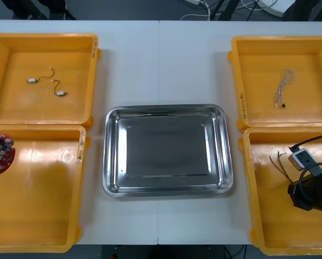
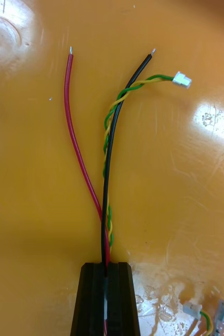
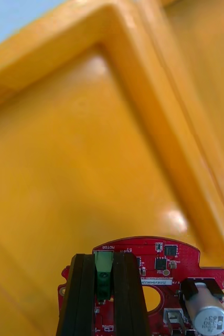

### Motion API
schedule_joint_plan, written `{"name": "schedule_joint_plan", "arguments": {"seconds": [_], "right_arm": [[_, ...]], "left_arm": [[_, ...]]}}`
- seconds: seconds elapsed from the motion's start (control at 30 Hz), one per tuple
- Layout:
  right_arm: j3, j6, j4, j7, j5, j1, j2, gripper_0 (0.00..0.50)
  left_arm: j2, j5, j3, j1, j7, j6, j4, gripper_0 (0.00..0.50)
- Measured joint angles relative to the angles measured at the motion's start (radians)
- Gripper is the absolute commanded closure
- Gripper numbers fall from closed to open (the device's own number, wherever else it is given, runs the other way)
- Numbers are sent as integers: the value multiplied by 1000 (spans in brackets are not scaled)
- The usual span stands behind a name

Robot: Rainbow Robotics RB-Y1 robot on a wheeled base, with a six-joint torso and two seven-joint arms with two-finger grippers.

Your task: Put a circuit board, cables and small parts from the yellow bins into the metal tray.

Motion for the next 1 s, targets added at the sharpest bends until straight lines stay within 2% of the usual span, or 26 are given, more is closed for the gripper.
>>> {"name": "schedule_joint_plan", "arguments": {"seconds": [0.23, 0.63, 0.77, 1.0], "right_arm": [[-2, 44, -6, 0, 8, -15, 1, 500], [-81, 378, -133, 0, 14, -60, 6, 500], [-128, 478, -181, 0, -1, -78, 7, 500], [-223, 623, -218, 0, -101, -122, 10, 500]], "left_arm": [[26, 67, -126, -109, 0, 0, -8, 500], [27, 69, -444, -246, 0, 1, -9, 500], [23, 35, -535, -285, 0, 1, -9, 500], [-22, -59, -670, -347, -1, 1, 21, 500]]}}
